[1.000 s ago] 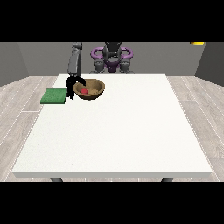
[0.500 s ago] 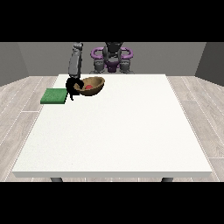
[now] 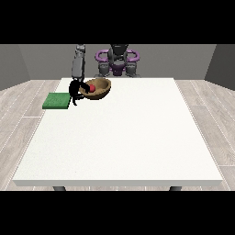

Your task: Pick the cup and pour the ball into the bowl, then pick the bowl and place it on the pad

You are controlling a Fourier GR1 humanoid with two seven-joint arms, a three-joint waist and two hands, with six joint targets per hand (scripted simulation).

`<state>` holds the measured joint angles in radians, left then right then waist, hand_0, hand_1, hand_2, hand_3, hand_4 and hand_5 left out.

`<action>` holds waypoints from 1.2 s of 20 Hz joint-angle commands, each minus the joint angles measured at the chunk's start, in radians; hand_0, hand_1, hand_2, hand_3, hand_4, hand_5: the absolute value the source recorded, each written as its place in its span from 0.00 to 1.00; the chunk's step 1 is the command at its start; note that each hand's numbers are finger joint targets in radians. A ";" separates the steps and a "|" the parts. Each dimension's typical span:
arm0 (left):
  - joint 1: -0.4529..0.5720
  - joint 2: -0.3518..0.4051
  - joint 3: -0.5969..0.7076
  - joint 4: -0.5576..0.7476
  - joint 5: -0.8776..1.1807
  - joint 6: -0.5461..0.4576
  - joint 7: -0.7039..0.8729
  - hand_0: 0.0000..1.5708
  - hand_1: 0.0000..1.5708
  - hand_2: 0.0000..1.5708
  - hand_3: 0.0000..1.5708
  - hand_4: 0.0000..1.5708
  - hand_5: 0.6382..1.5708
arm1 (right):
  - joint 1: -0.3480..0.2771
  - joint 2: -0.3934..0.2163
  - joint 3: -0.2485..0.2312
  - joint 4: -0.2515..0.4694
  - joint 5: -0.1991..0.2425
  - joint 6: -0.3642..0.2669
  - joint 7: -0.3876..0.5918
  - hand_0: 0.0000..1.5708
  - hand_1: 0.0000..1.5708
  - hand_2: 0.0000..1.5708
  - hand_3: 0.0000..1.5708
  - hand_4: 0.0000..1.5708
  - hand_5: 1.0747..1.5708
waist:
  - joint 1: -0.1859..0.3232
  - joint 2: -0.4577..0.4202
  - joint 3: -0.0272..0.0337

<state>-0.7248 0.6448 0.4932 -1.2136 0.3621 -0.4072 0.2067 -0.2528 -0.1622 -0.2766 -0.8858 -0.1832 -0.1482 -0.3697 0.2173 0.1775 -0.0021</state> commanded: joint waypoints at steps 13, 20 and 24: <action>0.118 0.070 0.072 0.137 -0.026 -0.029 -0.100 0.00 0.00 0.00 0.00 0.77 0.97 | -0.096 -0.558 -0.076 -0.058 -0.021 0.187 0.573 1.00 1.00 1.00 0.43 0.68 0.99 | -0.162 -0.049 0.0014; 0.177 0.072 0.069 0.171 -0.044 -0.029 -0.216 0.00 0.00 0.00 0.00 0.77 0.98 | -0.154 -0.532 -0.057 0.013 0.028 0.185 0.534 1.00 1.00 1.00 0.37 0.70 0.99 | -0.170 -0.012 0.0021; 0.181 0.111 0.095 0.208 -0.032 -0.074 -0.297 0.00 0.00 0.00 0.00 0.77 0.98 | -0.196 -0.514 -0.091 0.056 0.002 0.179 0.497 1.00 1.00 1.00 0.31 0.68 1.00 | -0.159 0.047 0.0021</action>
<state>-0.5646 0.7502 0.5811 -1.0218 0.3330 -0.4666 -0.0223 -0.4187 -0.6805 -0.3446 -0.8701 -0.1661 0.0220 0.1432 0.0578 0.1972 -0.0002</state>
